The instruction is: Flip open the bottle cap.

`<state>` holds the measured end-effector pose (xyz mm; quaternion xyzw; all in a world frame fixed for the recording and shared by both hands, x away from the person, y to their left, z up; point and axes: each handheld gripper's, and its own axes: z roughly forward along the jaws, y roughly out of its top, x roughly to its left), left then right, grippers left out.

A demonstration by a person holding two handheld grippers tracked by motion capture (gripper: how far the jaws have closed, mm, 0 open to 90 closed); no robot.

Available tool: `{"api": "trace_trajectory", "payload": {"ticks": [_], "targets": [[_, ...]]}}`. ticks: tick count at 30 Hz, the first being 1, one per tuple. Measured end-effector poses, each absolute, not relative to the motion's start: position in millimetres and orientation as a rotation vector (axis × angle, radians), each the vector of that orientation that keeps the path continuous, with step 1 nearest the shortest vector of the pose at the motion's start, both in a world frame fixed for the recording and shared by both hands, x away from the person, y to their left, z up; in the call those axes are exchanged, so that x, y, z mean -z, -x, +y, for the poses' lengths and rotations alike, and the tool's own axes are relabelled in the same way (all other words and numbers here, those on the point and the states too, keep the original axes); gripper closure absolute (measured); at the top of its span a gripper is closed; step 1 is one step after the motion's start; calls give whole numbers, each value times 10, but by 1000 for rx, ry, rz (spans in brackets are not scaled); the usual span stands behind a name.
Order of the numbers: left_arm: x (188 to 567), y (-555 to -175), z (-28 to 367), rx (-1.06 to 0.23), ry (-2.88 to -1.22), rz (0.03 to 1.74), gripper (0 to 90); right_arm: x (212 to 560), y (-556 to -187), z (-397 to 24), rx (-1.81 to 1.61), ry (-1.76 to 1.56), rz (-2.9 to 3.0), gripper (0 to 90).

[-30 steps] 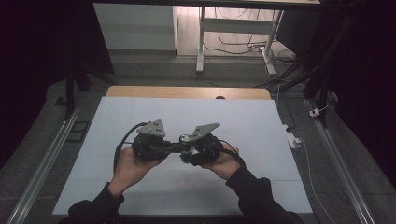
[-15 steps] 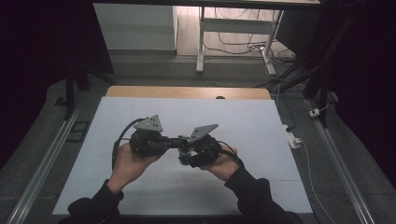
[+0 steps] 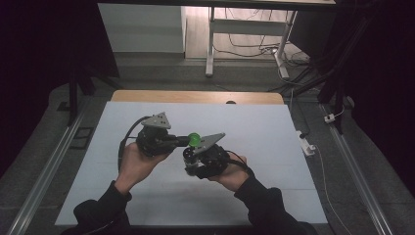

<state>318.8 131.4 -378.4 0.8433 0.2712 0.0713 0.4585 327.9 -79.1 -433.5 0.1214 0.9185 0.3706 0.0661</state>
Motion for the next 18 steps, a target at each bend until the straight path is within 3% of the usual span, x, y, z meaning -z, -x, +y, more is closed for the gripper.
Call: {"api": "trace_trajectory", "payload": {"ticks": [11,18], "targets": [[3753,-3141,1346,-190,-2077,647,887,4323,-3288,-811,-1138,-374,2754,532],[3737,-3074,1349,-211,-2094,630,722,4307,-3305,-837,-1145,-377,2738,532]]}}
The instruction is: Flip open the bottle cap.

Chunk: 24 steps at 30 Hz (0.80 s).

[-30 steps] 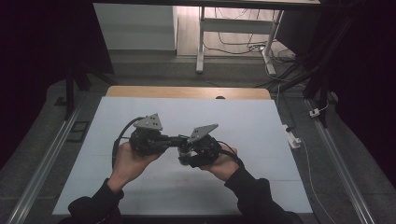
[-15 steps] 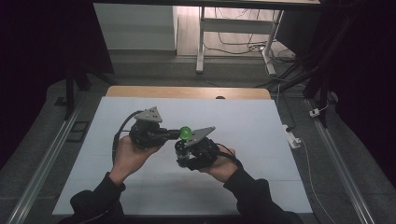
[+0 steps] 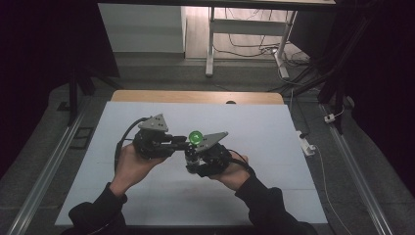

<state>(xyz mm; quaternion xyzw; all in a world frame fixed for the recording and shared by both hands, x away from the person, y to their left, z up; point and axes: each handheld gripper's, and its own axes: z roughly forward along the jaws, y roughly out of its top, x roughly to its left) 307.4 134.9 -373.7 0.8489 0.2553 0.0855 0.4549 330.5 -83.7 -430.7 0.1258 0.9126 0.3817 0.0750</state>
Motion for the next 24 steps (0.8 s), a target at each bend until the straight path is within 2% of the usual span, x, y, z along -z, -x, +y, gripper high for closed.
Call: {"api": "trace_trajectory", "payload": {"ticks": [10,15,24], "targets": [[3759,-2953,1459,-218,-2065,644,404,4288,-3312,-865,-1159,-404,2726,531],[3807,-2861,1540,-229,-2049,663,212,4274,-3320,-879,-1168,-410,2718,532],[3918,-2666,1730,-220,-2024,699,70,4257,-3329,-897,-1178,-422,2707,531]]}}
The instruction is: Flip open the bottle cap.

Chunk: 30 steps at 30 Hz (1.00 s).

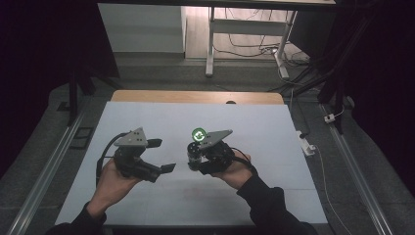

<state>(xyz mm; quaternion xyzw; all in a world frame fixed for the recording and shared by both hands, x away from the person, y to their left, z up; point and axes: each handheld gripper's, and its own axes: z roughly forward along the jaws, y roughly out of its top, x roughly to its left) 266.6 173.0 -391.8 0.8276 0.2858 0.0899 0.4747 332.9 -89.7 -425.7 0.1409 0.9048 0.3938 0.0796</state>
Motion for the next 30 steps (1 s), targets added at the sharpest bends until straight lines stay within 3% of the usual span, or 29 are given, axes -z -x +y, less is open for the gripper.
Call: {"api": "trace_trajectory", "payload": {"ticks": [30], "targets": [[4397,-1964,2385,-239,-1934,868,0,4220,-3397,-994,-1187,-472,2671,531]]}}
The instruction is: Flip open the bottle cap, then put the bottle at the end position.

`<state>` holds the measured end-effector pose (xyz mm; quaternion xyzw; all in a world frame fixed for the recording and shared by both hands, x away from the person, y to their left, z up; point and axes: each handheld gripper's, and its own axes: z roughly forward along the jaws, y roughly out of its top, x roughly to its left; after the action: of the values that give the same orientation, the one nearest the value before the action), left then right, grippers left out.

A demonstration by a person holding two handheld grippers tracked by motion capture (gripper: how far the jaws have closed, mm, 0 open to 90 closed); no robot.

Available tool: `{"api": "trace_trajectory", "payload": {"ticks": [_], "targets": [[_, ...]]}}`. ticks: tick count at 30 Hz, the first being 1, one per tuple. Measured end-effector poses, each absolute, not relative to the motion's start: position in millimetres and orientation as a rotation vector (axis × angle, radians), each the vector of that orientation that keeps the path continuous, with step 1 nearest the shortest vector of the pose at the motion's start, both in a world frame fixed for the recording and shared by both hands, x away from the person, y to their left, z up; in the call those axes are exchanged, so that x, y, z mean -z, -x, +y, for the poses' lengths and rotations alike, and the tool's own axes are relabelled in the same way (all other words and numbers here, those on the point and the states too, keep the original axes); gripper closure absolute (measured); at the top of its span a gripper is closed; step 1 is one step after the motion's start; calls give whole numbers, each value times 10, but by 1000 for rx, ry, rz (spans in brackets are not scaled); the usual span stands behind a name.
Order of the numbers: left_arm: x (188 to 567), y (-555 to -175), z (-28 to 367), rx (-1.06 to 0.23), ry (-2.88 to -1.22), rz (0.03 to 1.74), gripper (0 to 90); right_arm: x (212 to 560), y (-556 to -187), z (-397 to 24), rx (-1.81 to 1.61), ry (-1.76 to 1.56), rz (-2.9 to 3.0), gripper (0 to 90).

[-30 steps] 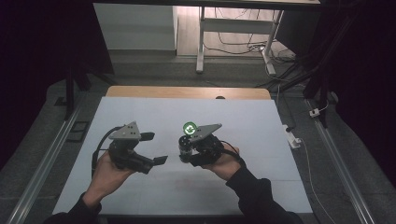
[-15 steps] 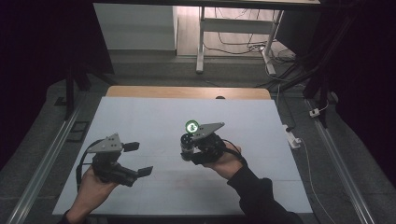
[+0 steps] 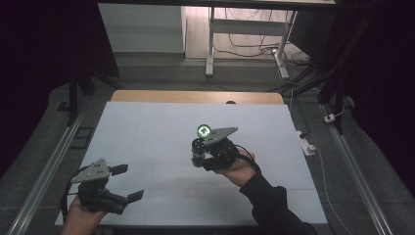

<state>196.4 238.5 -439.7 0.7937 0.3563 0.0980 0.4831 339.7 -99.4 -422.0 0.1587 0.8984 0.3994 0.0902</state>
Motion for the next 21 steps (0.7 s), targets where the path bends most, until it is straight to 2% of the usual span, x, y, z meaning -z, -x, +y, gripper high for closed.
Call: {"api": "trace_trajectory", "payload": {"ticks": [21], "targets": [[4750,-1704,2625,-238,-1953,986,0,4227,-3463,-1027,-1186,-514,2656,531]]}}
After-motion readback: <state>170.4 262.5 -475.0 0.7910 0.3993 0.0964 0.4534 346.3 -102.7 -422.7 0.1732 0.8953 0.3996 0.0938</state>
